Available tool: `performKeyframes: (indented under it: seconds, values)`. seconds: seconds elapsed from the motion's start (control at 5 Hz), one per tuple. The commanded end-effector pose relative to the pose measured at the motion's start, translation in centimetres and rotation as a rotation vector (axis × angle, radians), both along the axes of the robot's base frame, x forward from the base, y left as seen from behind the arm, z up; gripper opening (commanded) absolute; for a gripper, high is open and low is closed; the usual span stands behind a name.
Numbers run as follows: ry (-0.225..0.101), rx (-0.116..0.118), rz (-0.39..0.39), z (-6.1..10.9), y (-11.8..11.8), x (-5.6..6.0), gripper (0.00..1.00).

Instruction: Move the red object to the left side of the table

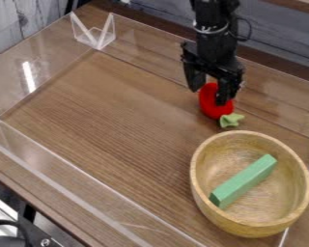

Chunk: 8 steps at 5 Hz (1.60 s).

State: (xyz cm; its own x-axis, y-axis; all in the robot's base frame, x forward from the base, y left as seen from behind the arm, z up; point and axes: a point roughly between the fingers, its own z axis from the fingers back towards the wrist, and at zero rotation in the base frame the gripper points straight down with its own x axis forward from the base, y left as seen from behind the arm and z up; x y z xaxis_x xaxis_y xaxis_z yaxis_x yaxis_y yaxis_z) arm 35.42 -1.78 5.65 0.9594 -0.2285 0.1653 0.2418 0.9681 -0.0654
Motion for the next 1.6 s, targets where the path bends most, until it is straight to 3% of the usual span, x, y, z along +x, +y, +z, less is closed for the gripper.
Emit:
performKeyframes:
  seconds: [0.0, 0.2, 0.6, 1.0, 1.2, 1.4]
  values:
    - [-0.059, 0.005, -0.007, 1.3, -0.3, 1.3, 0.00]
    - [-0.058, 0.003, -0.005, 1.3, -0.3, 1.2, 0.00]
    - [-0.102, -0.012, 0.005, 4.1, 0.4, 0.6, 0.00]
    - [-0.204, -0.031, 0.026, 10.3, 1.9, -0.2, 0.00]
    - [-0.188, -0.014, 0.041, 9.9, 3.8, -0.9, 0.00]
    - [-0.164, -0.006, -0.017, 9.2, 3.3, -2.6, 0.00]
